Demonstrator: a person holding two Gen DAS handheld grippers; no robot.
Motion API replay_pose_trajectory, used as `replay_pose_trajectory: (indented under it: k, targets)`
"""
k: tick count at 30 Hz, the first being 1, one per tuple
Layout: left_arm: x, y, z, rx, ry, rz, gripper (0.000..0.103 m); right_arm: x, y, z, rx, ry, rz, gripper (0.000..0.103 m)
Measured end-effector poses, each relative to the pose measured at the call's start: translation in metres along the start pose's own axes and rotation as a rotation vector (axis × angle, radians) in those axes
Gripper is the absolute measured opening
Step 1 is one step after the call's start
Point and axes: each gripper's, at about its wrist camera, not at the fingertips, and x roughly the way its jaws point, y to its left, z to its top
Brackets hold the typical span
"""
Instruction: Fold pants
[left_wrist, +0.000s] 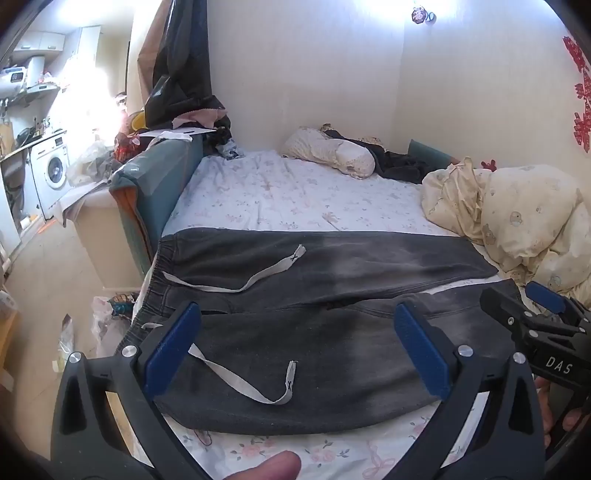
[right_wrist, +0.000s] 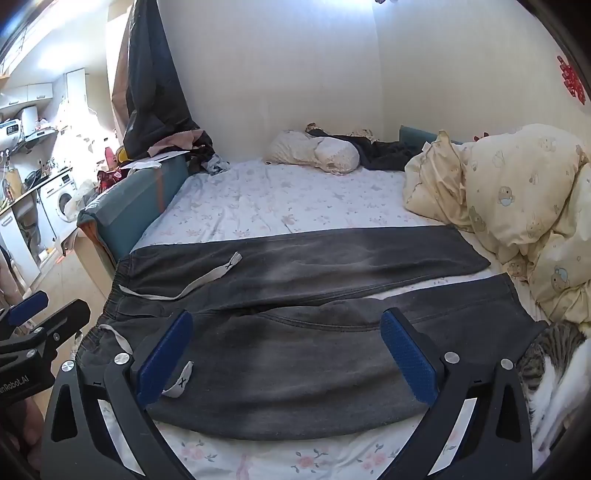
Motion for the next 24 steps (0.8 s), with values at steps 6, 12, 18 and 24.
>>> replay_pose_trajectory:
  k: [6,12,18,24]
  targets:
    - [0.0,0.008,-0.001,-0.014,0.003,0.009,0.103,0.001,0.001,-0.001,0.002,0.006,0.0,0.103]
    - [0.001,0.011,-0.001,-0.015,0.018,0.02,0.103,0.002,0.002,-0.001,-0.001,0.011,0.0,0.103]
    - [0.004,0.008,-0.002,-0.02,0.018,0.036,0.103,0.003,0.003,-0.003,-0.007,0.01,-0.009,0.103]
    - [0.005,0.008,-0.003,-0.02,0.02,0.036,0.103,0.005,0.004,-0.002,-0.009,0.014,-0.006,0.103]
